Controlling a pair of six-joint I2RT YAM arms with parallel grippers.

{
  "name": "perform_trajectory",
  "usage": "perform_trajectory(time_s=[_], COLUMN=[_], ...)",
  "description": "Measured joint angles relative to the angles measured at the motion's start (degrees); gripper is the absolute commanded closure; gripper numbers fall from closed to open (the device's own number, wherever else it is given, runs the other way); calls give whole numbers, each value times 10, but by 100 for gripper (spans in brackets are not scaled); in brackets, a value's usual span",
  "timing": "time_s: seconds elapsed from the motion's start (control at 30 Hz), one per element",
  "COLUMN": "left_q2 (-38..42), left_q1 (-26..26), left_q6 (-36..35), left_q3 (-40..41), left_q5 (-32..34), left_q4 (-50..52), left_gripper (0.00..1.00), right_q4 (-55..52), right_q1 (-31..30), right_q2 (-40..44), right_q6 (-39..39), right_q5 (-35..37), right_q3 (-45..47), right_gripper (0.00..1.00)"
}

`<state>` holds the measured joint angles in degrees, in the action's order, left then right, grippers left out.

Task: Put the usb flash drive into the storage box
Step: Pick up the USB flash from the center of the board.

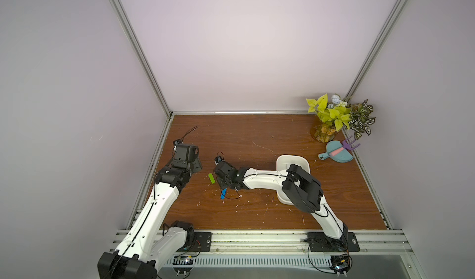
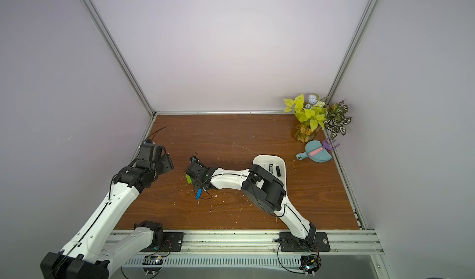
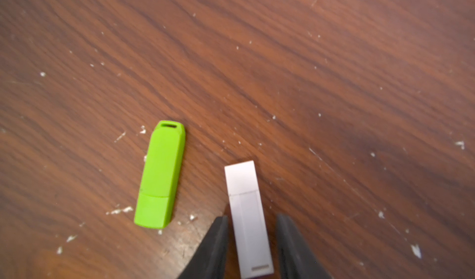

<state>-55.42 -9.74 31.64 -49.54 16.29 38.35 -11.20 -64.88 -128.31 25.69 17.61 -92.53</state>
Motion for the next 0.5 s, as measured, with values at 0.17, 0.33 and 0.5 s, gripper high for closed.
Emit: perform_trajectory(time_s=[0.17,0.33,0.5], left_q2=[0,0,0], left_q1=[0,0,0], left_q6=[0,0,0], left_q3=[0,0,0], left_q5=[-2,-2,-2], left_q4=[0,0,0], left_gripper=[30,31,30], right_q4=[-1,-10,-24], right_q1=[1,2,4], right_q2=[0,0,-3], right_q6=[-4,-8,-9], right_q5=[0,0,0], right_q3=[0,-4,-12], right_gripper=[58,66,72])
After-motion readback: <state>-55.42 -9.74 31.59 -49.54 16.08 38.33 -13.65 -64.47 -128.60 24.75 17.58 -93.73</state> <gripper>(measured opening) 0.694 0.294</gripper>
